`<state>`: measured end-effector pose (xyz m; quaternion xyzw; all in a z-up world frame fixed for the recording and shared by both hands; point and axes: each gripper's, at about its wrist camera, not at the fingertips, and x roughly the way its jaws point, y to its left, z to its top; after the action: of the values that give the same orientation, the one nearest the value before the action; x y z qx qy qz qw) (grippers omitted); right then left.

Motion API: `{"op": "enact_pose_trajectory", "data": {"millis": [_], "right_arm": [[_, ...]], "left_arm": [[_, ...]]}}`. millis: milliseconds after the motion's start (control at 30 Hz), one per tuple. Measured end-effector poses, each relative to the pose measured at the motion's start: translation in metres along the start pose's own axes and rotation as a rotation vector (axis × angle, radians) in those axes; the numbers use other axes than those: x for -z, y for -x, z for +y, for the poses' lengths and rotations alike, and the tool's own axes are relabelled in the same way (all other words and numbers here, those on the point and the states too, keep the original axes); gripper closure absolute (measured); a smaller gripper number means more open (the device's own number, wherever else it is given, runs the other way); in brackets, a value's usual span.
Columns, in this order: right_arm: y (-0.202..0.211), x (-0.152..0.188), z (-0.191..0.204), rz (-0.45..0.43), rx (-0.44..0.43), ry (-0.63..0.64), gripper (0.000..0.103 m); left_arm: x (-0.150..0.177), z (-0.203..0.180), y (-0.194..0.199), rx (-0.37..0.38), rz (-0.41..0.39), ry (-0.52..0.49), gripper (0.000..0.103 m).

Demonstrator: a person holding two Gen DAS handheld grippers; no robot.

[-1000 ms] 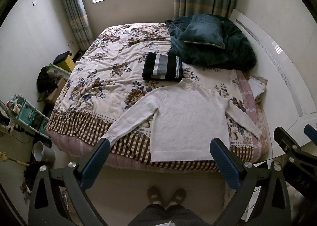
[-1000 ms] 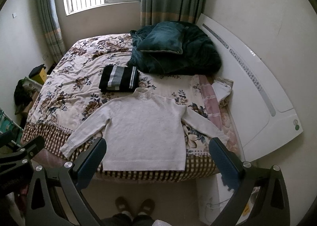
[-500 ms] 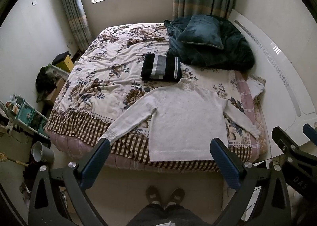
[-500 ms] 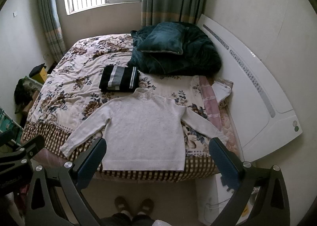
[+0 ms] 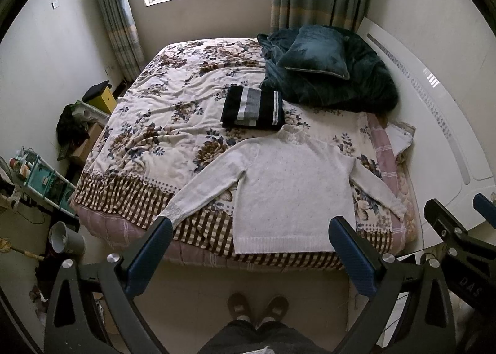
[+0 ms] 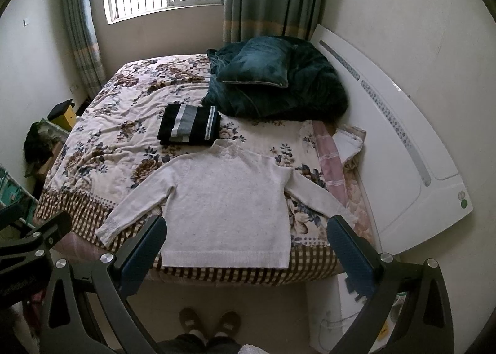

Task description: Fold small clothes

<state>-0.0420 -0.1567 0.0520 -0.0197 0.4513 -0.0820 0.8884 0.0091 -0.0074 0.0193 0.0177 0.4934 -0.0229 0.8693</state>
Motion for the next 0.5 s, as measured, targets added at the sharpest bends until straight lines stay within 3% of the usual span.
{"op": "enact_pose_trajectory", "data": {"millis": [500], "right_arm": [[0.0029, 0.0015, 0.0027, 0.001, -0.001, -0.001, 0.0]], "left_arm": [[0.0015, 0.0004, 0.0004, 0.004, -0.003, 0.001, 0.0]]}}
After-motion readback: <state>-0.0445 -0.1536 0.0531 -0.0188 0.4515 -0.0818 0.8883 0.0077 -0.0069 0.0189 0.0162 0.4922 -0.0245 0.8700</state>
